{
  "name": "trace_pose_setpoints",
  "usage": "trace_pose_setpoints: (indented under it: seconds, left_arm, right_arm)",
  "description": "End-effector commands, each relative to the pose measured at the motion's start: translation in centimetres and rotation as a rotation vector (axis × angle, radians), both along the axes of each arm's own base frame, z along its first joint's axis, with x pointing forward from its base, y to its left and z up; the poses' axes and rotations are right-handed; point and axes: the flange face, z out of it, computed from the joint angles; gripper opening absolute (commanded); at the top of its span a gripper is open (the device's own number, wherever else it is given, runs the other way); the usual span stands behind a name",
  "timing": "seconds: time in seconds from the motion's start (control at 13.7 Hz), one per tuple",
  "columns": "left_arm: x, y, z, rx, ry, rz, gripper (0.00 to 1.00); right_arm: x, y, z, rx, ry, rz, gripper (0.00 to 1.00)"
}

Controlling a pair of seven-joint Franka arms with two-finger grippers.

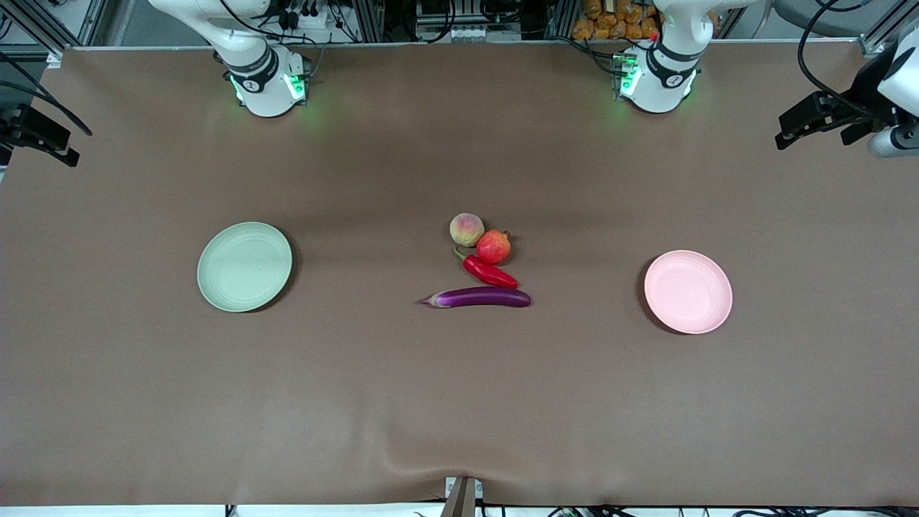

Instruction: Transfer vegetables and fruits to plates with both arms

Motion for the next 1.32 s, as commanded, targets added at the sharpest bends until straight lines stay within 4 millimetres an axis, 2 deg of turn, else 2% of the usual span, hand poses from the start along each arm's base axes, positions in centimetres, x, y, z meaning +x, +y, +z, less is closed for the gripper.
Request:
trace_pose_setpoints:
  seconds: [0.0,0.29,0.59,0.66,0.8,0.88,0.95,1.1,1.24]
  left_arm:
    - [0.1,0.1,0.4,-0.004,0.009,-0.012,1.00]
    - [0.7,0.0,0.7,0.018,0.000,-0.021,1.00]
    - [2.0,-0.2,-1.0,-0.002,0.027,-0.009,1.00]
    - [3.0,-1.5,-2.3,-0.007,0.031,-0.028,1.00]
    - [5.5,-2.6,-5.7,-0.017,0.030,0.008,1.00]
    - [6.5,-3.7,-8.1,-0.016,0.035,0.055,1.00]
    - [7.1,-5.3,-10.5,-0.016,0.040,0.089,1.00]
    - [8.5,-9.7,-15.5,-0.021,0.027,0.164,1.00]
    - [9.8,-14.0,-20.3,-0.020,0.036,0.317,1.00]
  right_arm:
    - [-0.6,1.5,0.7,-0.016,-0.026,0.037,1.00]
    - [-0.3,2.1,0.3,-0.003,-0.020,0.046,1.00]
    - [-0.4,1.7,0.2,-0.002,-0.011,0.040,1.00]
    - [-0.4,1.8,0.3,-0.002,-0.011,0.040,1.00]
    - [-0.6,2.1,0.1,-0.002,0.006,0.046,1.00]
    - [-0.6,2.2,0.1,0.000,0.006,0.048,1.00]
    - [-0.6,2.2,0.2,0.003,0.005,0.046,1.00]
    - [-0.6,2.3,0.2,0.007,0.006,0.048,1.00]
    - [-0.8,2.5,0.2,0.014,0.016,0.051,1.00]
